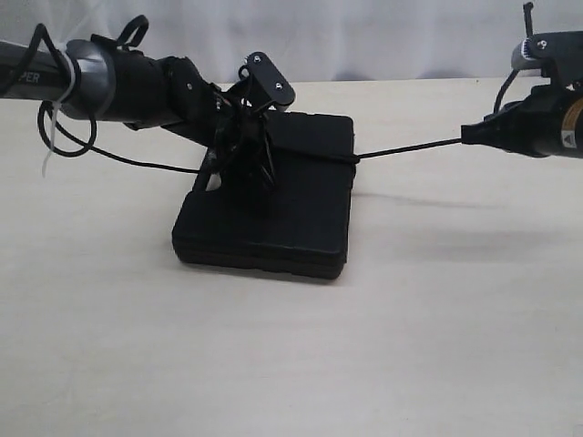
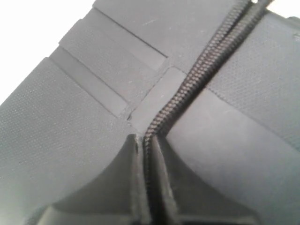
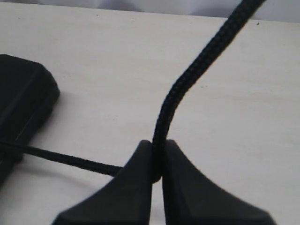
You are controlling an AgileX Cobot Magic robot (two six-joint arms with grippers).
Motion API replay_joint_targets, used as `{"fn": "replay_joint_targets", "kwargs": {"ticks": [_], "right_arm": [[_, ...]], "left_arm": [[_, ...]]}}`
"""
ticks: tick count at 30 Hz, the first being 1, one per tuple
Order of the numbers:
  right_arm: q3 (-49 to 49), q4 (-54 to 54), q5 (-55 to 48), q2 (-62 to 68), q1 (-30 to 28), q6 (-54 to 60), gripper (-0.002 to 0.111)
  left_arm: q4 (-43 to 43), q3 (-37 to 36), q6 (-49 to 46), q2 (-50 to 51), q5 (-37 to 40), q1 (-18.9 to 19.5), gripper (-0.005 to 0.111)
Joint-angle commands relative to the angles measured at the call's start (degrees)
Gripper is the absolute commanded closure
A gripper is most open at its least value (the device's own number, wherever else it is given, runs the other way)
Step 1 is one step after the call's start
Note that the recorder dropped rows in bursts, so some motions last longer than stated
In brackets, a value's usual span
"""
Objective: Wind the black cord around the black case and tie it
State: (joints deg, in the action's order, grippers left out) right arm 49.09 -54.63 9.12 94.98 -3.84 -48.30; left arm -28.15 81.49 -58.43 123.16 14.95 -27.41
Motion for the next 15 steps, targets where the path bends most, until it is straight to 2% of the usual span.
{"fn": "replay_joint_targets", "kwargs": {"ticks": [1, 3, 5, 7, 10, 12, 15], "right_arm": [[-6.4, 0.2, -0.4, -2.4, -1.4, -0.5, 0.104], [-8.4, 0.2, -0.4, -2.4, -1.4, -0.5, 0.104], [-9.4, 0.2, -0.4, -2.7, -1.4, -0.5, 0.104], [-9.4, 0.2, -0.4, -2.8, -1.4, -0.4, 0.104], [-9.4, 0.2, -0.4, -2.8, -1.4, 0.8, 0.104], [-9.4, 0.2, -0.4, -2.8, -1.5, 1.0, 0.104], [-9.2, 1.4, -0.2, -2.8, -1.5, 1.0, 0.104]], "left_arm": [[0.9, -0.7, 1.8, 0.3, -2.9, 2.0, 0.105], [-0.7, -0.7, 1.8, 0.3, -3.4, 2.0, 0.099], [-1.2, -0.7, 1.8, 0.3, -3.1, 2.0, 0.087], [-1.0, -0.7, 1.8, -0.2, -0.8, 2.0, 0.075], [-1.4, -0.7, -0.5, -1.9, 5.0, 2.0, 0.062], [-1.5, -0.7, -3.2, -3.4, 8.1, 2.0, 0.06], [-1.5, -0.7, -3.8, -6.0, 8.7, 1.9, 0.06]]}}
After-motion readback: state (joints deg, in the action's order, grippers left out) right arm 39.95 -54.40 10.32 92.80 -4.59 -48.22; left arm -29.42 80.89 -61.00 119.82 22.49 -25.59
